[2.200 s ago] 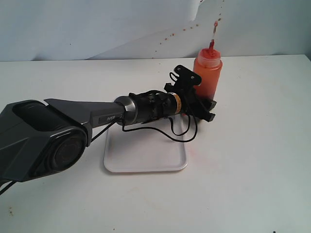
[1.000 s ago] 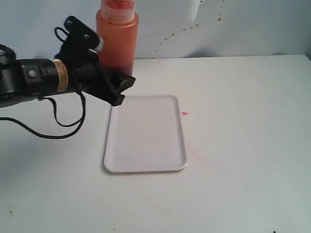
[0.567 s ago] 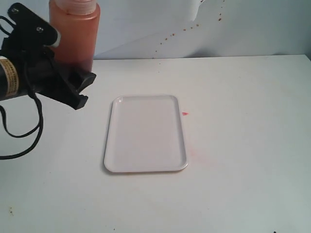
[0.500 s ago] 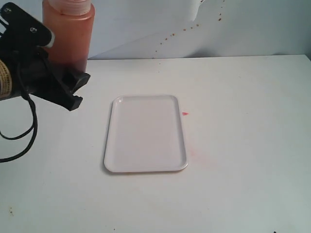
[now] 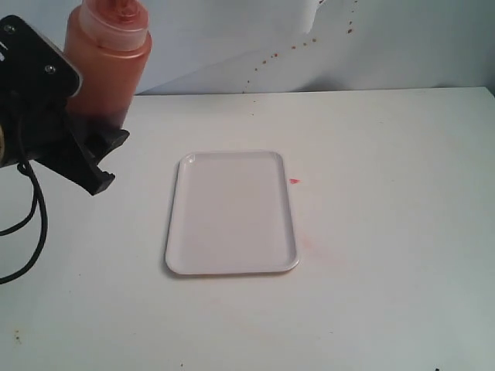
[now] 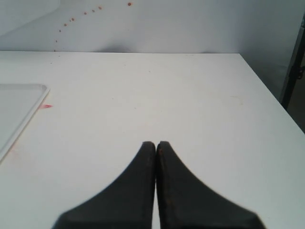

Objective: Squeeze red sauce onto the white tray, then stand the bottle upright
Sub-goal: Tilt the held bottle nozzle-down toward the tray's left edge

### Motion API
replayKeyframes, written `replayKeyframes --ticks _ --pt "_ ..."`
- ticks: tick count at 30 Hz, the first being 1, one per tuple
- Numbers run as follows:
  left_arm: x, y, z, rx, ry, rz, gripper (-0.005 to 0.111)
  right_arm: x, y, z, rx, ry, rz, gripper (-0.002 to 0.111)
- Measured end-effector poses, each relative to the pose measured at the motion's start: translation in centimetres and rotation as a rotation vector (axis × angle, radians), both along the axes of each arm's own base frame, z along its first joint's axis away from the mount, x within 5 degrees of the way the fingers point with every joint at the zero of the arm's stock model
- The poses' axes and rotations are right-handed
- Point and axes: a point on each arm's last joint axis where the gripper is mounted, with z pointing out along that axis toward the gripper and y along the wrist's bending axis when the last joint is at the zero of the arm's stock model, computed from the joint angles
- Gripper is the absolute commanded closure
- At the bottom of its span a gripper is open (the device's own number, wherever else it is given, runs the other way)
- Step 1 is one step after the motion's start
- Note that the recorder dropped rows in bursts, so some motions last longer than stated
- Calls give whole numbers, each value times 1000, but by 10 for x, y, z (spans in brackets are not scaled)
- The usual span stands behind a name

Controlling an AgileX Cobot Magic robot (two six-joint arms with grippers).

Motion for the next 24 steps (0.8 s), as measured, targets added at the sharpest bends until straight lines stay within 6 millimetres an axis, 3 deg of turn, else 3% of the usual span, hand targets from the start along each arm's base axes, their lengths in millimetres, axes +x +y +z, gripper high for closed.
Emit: replayKeyframes --ticks 14,24 --pt "1 8 -2 103 1 41 107 0 0 1 0 -8 0 108" --pt "4 8 -5 304 -61 -61 107 3 3 22 204 -240 2 108"
